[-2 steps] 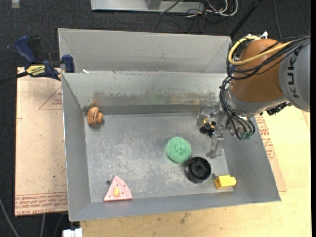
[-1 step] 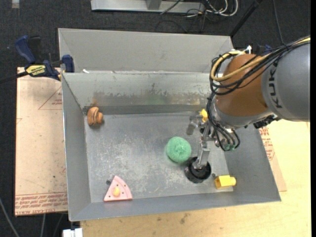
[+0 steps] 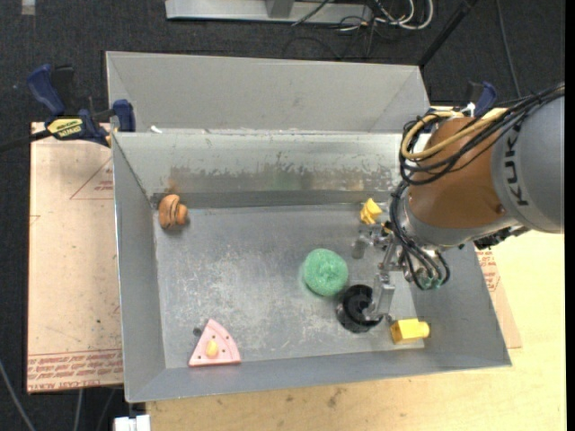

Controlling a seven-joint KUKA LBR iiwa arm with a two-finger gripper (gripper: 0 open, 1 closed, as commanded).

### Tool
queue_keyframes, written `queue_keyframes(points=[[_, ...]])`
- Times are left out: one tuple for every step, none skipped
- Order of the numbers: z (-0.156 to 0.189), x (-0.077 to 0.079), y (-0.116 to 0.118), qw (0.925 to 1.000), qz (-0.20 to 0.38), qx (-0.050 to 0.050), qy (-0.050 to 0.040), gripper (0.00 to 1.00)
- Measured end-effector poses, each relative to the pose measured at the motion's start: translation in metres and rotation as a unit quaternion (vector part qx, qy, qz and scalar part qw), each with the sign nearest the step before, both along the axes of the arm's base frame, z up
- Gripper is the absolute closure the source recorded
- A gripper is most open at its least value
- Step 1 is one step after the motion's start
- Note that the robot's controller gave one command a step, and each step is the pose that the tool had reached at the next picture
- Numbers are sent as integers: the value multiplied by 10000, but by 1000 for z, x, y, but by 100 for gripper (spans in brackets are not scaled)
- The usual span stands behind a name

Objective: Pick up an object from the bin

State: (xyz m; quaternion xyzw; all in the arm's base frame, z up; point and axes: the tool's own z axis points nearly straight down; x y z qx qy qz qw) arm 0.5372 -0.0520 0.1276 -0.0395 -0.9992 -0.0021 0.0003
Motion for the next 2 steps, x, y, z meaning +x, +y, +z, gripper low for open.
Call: queue_keyframes(points=[[-33,3,-11,9977,-674,-46,-21,0],[-49,-14,-12,9991,-424,-8,-42,100]])
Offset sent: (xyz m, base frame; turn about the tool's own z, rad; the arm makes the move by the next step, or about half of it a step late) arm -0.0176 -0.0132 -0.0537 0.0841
